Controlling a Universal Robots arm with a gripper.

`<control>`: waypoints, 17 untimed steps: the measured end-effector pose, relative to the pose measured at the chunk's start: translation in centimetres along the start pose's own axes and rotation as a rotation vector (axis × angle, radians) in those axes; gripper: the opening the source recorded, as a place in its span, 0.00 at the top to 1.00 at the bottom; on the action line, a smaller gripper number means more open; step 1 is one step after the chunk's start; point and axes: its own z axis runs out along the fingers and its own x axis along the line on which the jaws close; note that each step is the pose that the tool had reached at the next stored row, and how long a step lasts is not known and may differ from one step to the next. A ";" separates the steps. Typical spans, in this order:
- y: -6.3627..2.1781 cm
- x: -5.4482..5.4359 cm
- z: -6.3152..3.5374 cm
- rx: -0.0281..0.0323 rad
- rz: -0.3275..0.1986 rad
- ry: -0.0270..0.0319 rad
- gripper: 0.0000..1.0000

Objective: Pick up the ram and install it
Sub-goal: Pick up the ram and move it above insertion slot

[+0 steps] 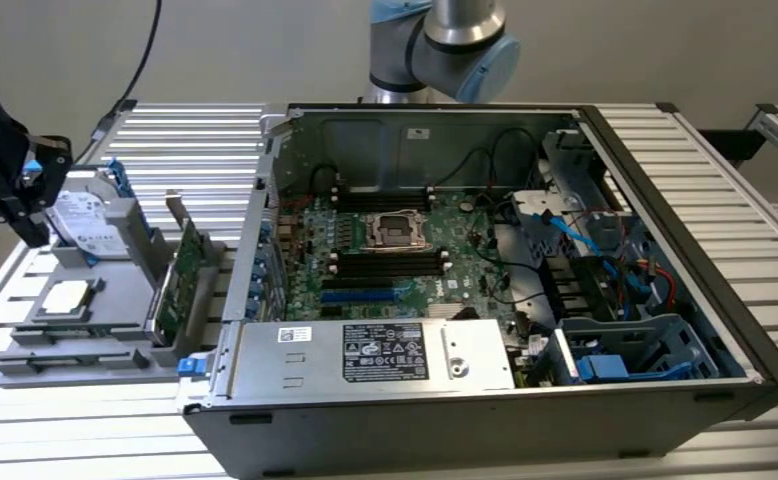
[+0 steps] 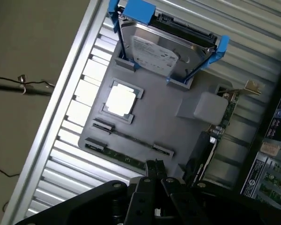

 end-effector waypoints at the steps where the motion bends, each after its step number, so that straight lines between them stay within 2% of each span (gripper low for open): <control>1: 0.00 0.0 0.06 -0.0015 -0.019 0.0006 0.89; 3: 0.00 0.0 0.16 -0.0033 -0.055 0.0023 0.89; 17: -0.03 0.0 0.50 -0.0042 -0.309 0.0187 0.89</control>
